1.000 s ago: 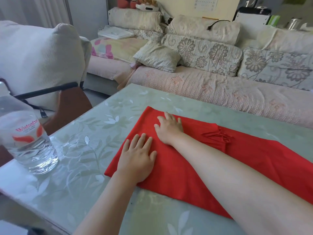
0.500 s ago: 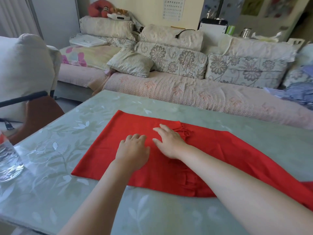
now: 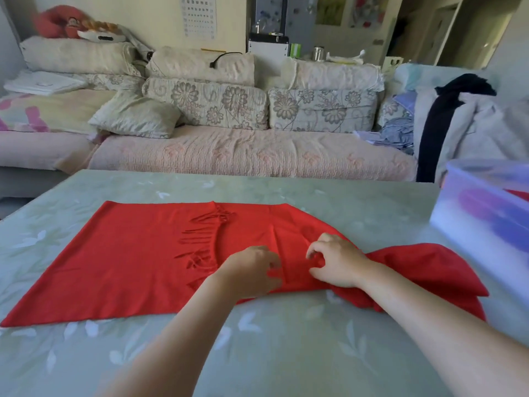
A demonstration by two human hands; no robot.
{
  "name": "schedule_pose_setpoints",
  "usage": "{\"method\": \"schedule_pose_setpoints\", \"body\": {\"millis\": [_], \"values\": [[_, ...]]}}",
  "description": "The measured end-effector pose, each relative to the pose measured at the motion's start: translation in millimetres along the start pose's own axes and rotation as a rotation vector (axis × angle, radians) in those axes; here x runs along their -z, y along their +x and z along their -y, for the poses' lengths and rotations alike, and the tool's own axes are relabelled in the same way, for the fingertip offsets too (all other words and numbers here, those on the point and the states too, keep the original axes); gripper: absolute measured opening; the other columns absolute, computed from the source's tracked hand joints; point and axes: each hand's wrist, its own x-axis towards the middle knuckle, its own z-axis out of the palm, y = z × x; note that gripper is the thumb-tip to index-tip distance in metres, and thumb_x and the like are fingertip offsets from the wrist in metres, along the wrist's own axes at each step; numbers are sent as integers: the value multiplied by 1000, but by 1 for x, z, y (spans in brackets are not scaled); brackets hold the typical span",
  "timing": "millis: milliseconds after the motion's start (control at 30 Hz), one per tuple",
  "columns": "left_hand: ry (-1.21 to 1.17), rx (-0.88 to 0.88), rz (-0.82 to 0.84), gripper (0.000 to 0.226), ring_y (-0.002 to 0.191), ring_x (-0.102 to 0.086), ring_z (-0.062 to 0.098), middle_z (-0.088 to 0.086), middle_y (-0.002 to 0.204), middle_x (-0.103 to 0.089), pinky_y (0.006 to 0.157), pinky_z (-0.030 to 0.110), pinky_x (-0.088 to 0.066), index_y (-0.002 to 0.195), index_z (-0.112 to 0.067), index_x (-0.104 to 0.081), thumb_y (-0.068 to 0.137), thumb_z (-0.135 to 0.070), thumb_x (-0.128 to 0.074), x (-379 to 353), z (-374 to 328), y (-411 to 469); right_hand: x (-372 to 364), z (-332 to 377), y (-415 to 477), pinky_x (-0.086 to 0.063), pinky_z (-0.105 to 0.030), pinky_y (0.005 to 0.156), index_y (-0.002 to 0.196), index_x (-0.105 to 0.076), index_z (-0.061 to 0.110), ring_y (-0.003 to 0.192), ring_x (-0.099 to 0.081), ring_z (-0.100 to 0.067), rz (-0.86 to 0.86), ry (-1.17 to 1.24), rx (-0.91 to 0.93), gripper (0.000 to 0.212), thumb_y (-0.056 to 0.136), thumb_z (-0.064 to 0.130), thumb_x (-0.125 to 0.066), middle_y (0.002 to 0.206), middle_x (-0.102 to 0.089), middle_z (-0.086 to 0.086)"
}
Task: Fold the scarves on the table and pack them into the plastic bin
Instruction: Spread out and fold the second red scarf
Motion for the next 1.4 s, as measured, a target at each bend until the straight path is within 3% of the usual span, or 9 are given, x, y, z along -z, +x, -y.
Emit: {"method": "schedule_pose_setpoints", "body": {"millis": [200, 333, 467, 633, 767, 867, 1000, 1233, 1400], "values": [[97, -112, 49, 39, 104, -51, 12, -10, 108, -56, 80, 31, -49, 115, -33, -59, 79, -48, -69, -30, -32, 24, 32, -30, -24, -40, -38, 99, 124, -48, 36, 118, -48, -22, 212, -277, -105, 69, 61, 50, -74, 122, -45, 2], [94, -132, 63, 28, 96, -53, 8, -14, 100, -56, 78, 30, -50, 107, -35, -62, 81, -44, -67, -34, -42, 38, 44, -46, -26, -49, -31, 80, 89, -65, 23, 98, -61, -26, 201, -293, -142, 15, 76, 28, -60, 99, -64, 1], [10, -37, -50, 18, 91, -61, 15, -10, 102, -64, 73, 30, -48, 108, -34, -58, 91, -38, -52, -39, -58, 54, 52, -75, -19, -38, -35, 62, 65, -50, 14, 68, -52, -22, 188, 11, -137, 26, 87, 29, -50, 64, -51, 0], [73, -159, -174, 59, 97, -61, 17, -11, 133, -46, 71, 35, -52, 137, -40, -45, 84, -18, -57, -46, -74, 80, 45, -92, -17, -46, -28, 80, 89, -72, 18, 87, -62, -9, 109, 222, -33, 26, 97, 29, -50, 87, -68, 12], [85, -237, -3, 41, 98, -60, 18, -9, 103, -62, 70, 34, -49, 114, -34, -64, 80, -15, -54, -55, -96, 94, 55, -97, -22, -51, -27, 80, 84, -70, 29, 83, -63, -6, 33, 298, -49, 14, 83, 43, -69, 84, -67, 15], [51, -245, -65, 27, 92, -61, 21, -7, 91, -62, 69, 35, -49, 98, -27, -69, 80, -22, -49, -56, -99, 102, 65, -98, -36, -51, -32, 77, 91, -59, 31, 83, -61, -8, 191, 250, -107, 55, 57, 68, -79, 91, -63, 14], [-20, -246, -174, 36, 92, -64, 18, -2, 96, -72, 82, 31, -51, 99, -19, -74, 79, -21, -45, -43, -96, 110, 70, -108, -51, -46, -29, 64, 100, -63, 22, 85, -62, -17, 381, -37, -145, 45, 67, 43, -83, 98, -67, 4], [-444, 65, -274, 24, 54, -66, 10, 4, 68, -70, 59, 24, -56, 87, -14, -66, 86, 2, -48, -5, -128, 133, 91, -156, -55, -36, -23, 44, 79, -61, 20, 43, -46, -23, -38, 526, -410, 9, 80, 11, -60, 52, -55, -5], [-716, 68, -355, 49, 117, -55, 18, 2, 138, -47, 83, 27, -49, 138, -16, -43, 94, 4, -48, 3, -148, 186, 83, -170, -30, -41, -33, 108, 141, -46, 20, 125, -57, -22, -690, 753, -509, 59, 84, 6, -57, 138, -57, -5]]}}
